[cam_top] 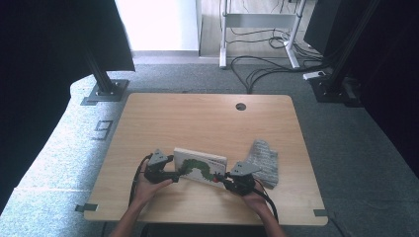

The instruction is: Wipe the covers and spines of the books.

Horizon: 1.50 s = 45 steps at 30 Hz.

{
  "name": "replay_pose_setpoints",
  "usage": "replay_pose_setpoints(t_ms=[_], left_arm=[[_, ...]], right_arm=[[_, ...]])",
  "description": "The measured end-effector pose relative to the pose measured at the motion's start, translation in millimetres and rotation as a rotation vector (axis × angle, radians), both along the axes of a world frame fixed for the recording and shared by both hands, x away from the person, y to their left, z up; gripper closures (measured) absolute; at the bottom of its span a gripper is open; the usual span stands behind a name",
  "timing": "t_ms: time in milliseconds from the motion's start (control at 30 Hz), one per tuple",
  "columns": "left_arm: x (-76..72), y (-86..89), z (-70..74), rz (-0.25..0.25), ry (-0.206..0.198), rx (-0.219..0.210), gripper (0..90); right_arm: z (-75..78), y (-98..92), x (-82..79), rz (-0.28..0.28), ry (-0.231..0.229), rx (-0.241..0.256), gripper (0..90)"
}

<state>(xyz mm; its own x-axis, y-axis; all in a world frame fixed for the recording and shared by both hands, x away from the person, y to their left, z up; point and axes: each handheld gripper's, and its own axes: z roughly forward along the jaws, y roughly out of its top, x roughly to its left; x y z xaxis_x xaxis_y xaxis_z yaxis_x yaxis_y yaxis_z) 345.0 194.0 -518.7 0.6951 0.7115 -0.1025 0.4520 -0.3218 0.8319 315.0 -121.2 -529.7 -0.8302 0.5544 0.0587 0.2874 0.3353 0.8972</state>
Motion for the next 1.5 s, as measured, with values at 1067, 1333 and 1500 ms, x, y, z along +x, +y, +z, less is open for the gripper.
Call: replay_pose_setpoints(t_ms=[1067,1333,1500], left_arm=[[-11.8,-1.1,-2.6,-0.077,-0.116,-0.046,36.7],[-17.7,0.8,-1.8,-0.087,-0.128,-0.038,38.7],[-18.3,1.5,-1.3,-0.091,-0.130,-0.038,39.6]], right_arm=[[-0.4,1.1,-0.1,-0.037,-0.048,-0.042,73.8],[-0.9,0.6,1.1,-0.056,-0.052,-0.053,71.7],[-1.3,0.3,2.6,-0.071,-0.054,-0.053,70.1]])
